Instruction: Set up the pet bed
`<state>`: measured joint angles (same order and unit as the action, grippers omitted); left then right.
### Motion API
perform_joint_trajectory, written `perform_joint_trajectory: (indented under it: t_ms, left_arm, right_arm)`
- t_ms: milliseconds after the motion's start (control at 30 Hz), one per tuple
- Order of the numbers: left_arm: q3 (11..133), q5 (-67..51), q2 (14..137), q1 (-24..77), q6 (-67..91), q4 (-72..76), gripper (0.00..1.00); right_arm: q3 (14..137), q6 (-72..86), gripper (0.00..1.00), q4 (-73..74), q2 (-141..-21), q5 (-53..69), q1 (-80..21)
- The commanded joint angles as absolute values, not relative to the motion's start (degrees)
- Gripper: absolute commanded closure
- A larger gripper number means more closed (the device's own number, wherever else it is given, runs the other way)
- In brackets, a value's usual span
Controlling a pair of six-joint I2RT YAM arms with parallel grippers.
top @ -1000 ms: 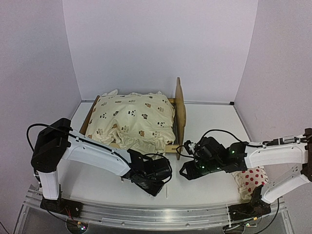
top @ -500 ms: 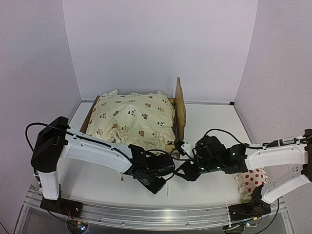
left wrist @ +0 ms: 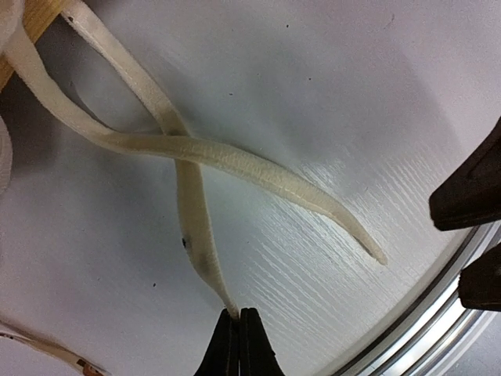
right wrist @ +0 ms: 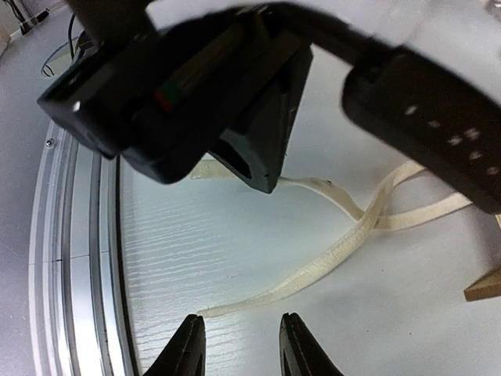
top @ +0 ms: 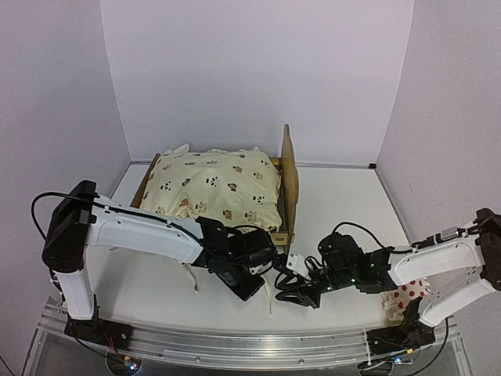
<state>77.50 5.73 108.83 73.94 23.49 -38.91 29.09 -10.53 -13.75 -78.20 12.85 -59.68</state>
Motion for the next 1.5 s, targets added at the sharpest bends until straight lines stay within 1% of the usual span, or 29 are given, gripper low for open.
perform_joint_trajectory:
  t_ms: [0, 200, 333, 667, 800, 1000, 1267, 1467]
  left_arm:
    - [77.4, 2.6, 104.3, 72.5, 20.6, -37.0, 1.00]
    - [76.9, 1.5, 104.1, 71.9, 19.9, -36.5, 1.00]
    - [76.6, 1.0, 104.2, 71.6, 19.8, -36.2, 1.00]
    - [75.8, 0.2, 103.5, 71.6, 19.8, -35.4, 1.00]
    - [75.1, -2.1, 101.9, 71.2, 20.2, -34.1, 1.00]
    - [74.0, -2.4, 100.3, 70.3, 20.7, -33.3, 0.99]
    - [73.1, -2.8, 100.0, 70.2, 21.1, -32.1, 0.99]
    - [73.1, -2.9, 100.1, 70.2, 21.0, -32.1, 0.98]
  right_arm:
    - [28.4, -16.9, 0.66, -25.3, -81.7, 14.9, -59.7]
    - [31.0, -18.7, 0.67, -31.6, -89.2, 14.4, -59.7]
    - [31.8, -18.0, 0.68, -38.0, -94.2, 10.7, -59.8]
    - [31.5, -19.8, 0.69, -48.1, -98.3, 2.4, -59.8]
    - [30.7, -20.5, 0.69, -53.9, -100.6, 0.2, -59.7]
    - [29.1, -19.7, 0.69, -62.5, -103.6, -4.8, -59.8]
    - [30.1, -18.6, 0.69, -63.8, -106.9, -4.3, -59.7]
    - [30.6, -17.2, 0.77, -63.9, -108.1, -3.1, -59.8]
